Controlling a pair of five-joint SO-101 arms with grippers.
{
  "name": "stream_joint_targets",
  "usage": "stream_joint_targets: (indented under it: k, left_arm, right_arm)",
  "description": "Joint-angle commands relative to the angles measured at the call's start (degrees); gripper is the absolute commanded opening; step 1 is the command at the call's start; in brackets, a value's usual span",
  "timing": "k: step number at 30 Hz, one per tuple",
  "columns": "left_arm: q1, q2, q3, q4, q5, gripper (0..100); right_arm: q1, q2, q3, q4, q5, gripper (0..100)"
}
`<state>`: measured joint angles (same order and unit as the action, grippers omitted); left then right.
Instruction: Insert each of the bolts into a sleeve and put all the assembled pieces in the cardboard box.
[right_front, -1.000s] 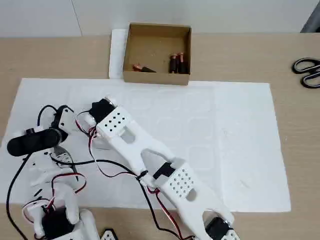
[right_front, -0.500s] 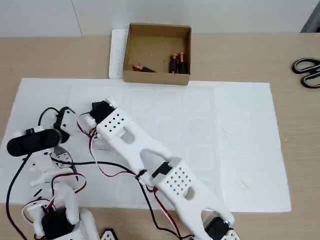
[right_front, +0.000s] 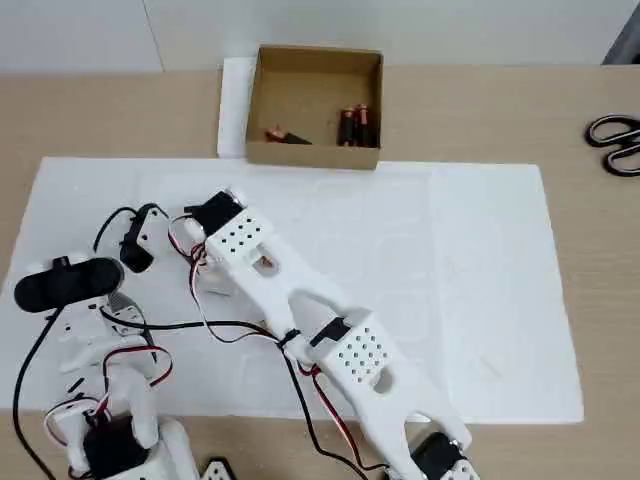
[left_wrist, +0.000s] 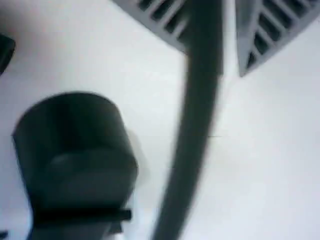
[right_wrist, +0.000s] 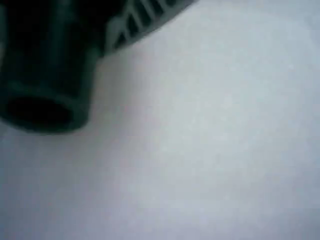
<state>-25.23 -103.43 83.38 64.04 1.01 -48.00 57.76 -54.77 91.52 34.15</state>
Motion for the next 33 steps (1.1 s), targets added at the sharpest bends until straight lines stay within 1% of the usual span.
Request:
stream_joint_targets:
  k: [1, 4, 10, 13, 15, 17, 21, 23, 26, 31, 33]
  left_arm:
    - [-0.18, -0.62, -2.42, -0.09, 0.00, 1]
    - [-0.18, -0.62, -2.42, -0.09, 0.09, 1]
    - [-0.18, -0.53, -2.68, 0.18, 0.09, 1]
    - [-0.18, -0.53, -2.68, 0.18, 0.09, 1]
    - [-0.18, -0.53, -3.38, 0.26, 0.09, 1]
    - [-0.18, -0.53, -5.85, 1.23, 0.09, 1]
    - [0.18, 1.23, -12.35, 5.71, 0.09, 1]
    - [0.18, 5.19, -15.60, 7.74, 0.09, 1]
    - [0.26, 14.24, -20.09, 9.58, 0.09, 1]
    - [0.44, 33.67, -26.59, 9.49, 0.09, 1]
    - [1.93, 41.76, -30.11, 9.85, 0.09, 1]
  right_arm:
    - [0.04, 2.51, 0.62, 3.56, -1.14, 0.4]
    - [0.57, 0.57, 0.62, 4.18, -1.14, 0.4]
    - [1.10, -12.09, 0.62, 4.79, -1.41, 0.3]
    - [1.63, -17.89, 0.62, 4.97, -5.89, 0.3]
    - [3.03, -21.41, 0.88, 5.32, -9.05, 0.3]
    - [5.14, -24.31, 1.49, 6.37, -10.55, 0.3]
    - [10.42, -32.04, 12.75, 6.64, -10.90, 0.3]
    - [12.88, -37.85, 20.48, 6.55, -12.40, 0.3]
    - [16.40, -47.08, 29.10, 5.93, -16.88, 0.3]
    - [22.11, -58.68, 35.25, 5.49, -21.80, 0.4]
    - [24.22, -62.73, 36.31, 5.49, -25.05, 0.6]
